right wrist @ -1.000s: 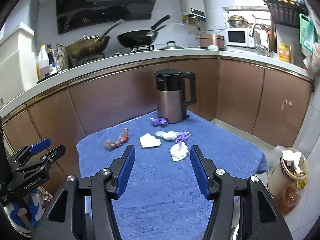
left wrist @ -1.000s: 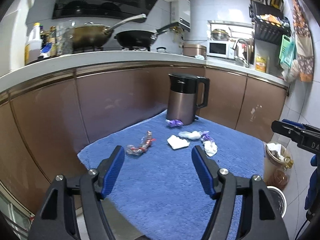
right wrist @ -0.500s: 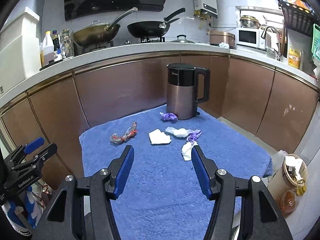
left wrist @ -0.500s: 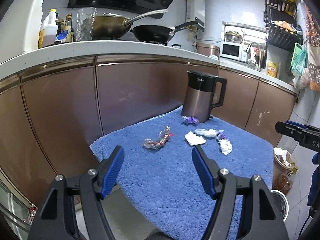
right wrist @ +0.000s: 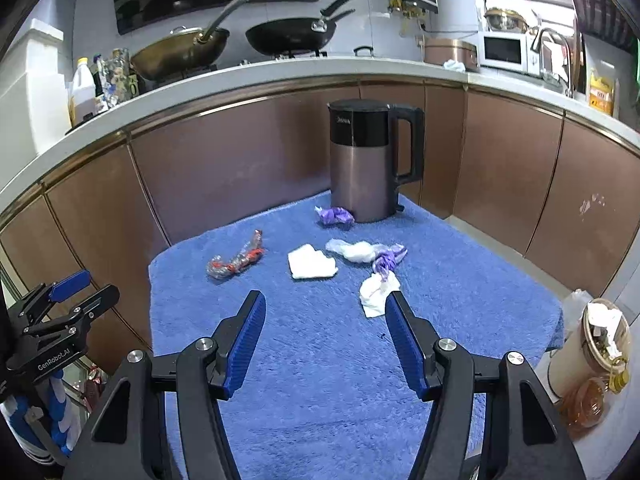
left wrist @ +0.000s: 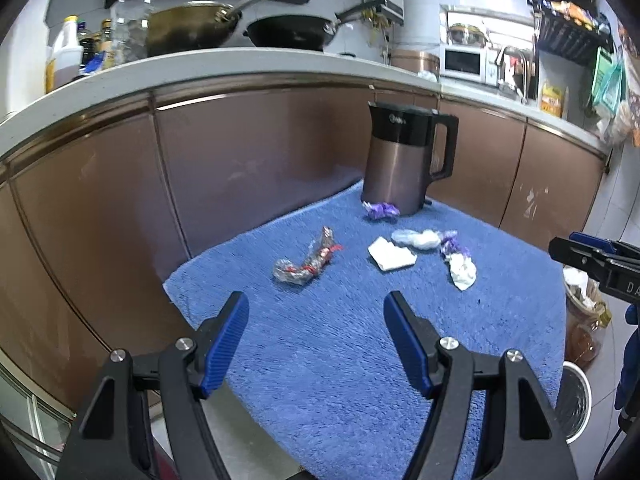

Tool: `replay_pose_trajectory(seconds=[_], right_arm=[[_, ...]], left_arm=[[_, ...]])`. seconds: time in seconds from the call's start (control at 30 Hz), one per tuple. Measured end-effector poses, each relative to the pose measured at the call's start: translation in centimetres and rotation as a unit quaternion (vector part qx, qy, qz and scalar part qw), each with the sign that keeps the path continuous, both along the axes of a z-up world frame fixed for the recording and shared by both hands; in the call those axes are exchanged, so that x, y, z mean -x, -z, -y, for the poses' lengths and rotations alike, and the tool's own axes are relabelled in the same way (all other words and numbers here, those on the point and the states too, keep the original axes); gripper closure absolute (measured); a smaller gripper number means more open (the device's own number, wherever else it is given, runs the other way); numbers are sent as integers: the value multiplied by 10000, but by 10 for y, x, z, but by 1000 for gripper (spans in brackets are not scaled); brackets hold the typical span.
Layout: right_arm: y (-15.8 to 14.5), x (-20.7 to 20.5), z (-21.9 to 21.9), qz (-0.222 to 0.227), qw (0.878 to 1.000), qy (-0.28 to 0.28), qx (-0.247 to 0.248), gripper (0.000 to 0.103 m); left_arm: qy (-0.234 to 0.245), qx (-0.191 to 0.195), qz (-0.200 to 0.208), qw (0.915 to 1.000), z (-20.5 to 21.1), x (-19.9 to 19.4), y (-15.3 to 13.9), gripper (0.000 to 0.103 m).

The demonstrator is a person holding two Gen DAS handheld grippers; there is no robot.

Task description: Collect trash

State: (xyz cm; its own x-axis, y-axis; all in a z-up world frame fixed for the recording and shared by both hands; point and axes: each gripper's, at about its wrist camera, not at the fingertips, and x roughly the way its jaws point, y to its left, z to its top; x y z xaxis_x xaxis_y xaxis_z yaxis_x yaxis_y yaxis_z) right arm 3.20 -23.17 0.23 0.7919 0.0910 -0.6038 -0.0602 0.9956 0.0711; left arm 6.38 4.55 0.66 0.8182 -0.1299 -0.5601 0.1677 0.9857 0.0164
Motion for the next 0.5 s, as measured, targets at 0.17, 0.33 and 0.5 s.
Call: replay_pose_trajectory(seconds=[0.17,0.33,0.5], right_arm=[[22,-17,21,-183,9997,44,-153,41],[40,-33,37,-310,9992,86,-216,41],[60,-54,51,-466,9985,132,-235,41]], left_arm=[[175,-252,-223,9993,29,-22,16,35],[383,-391,-467,9974,55,-45,33,35],[636,-216,-834,9943,71,-69,53,35]])
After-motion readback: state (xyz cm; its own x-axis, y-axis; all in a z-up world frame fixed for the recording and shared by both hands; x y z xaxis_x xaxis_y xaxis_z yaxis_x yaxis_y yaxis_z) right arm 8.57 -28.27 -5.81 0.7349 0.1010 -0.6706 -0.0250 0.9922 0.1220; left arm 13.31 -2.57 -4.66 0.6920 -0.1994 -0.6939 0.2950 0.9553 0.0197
